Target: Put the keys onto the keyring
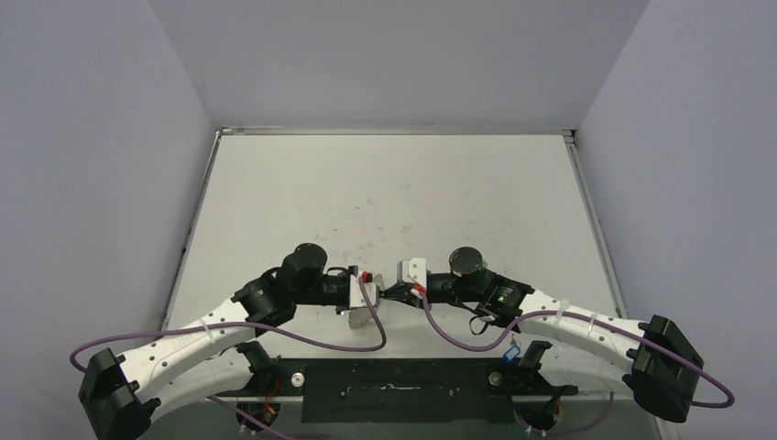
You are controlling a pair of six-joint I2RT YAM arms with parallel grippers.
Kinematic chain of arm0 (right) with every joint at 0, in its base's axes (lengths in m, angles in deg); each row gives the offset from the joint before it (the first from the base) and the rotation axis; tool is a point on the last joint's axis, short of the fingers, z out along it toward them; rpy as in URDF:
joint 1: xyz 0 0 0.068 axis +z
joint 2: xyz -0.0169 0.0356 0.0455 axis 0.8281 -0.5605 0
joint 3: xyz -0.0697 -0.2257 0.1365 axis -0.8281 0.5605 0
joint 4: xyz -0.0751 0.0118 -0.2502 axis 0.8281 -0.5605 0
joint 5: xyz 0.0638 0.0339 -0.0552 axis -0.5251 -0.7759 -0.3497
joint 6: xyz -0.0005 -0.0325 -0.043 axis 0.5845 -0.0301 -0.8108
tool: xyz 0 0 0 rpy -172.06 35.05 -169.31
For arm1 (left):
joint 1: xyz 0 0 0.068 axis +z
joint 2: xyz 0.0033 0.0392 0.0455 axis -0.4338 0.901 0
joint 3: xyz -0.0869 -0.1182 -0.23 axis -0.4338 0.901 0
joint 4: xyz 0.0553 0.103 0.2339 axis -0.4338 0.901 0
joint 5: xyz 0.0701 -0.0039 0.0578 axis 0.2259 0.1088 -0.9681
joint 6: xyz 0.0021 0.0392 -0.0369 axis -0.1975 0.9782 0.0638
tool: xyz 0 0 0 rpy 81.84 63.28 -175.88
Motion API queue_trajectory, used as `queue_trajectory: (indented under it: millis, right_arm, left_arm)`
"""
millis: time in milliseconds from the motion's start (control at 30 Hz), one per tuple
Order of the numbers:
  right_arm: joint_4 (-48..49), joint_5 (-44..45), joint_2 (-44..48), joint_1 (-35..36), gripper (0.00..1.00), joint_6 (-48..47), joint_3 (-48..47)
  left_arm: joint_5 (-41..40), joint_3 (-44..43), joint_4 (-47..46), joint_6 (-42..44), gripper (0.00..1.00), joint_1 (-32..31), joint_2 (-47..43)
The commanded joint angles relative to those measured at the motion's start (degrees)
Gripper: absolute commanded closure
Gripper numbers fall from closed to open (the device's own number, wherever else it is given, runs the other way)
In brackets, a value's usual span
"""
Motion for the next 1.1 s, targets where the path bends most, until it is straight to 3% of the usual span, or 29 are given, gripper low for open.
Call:
queue_trajectory:
  millis: [0,100,233,400,700,1067]
  right_arm:
    - [1.18,0.15,0.26,0.36,1.00,-0.44,-2.41]
    - [3.66,0.30,1.33,0.29,1.00,1.49,-1.48]
    - [8.78,0.92,3.44,0.32,1.00,4.01,1.28]
    - [13.50,0.35,5.12,0.15,1.00,6.69,3.43]
    - [16.42,-1.19,4.68,0.17,1.00,8.97,4.04]
    - [16.83,-0.89,4.75,0.18,1.00,9.34,4.44]
  left_arm:
    - [0.08,-0.29,-3.23,-0.60,1.00,-0.16,-2.25]
    - [-1.75,0.52,-3.29,-0.64,0.98,-0.19,-3.52]
    - [-5.42,3.48,-5.30,-2.42,0.74,-0.26,-6.77]
    - [-8.03,10.49,-16.29,-6.77,0.62,-0.21,-12.21]
    - [-5.69,19.46,-36.58,-13.94,0.65,-0.19,-13.32]
    - [-4.14,20.41,-42.06,-16.44,0.72,-0.21,-12.16]
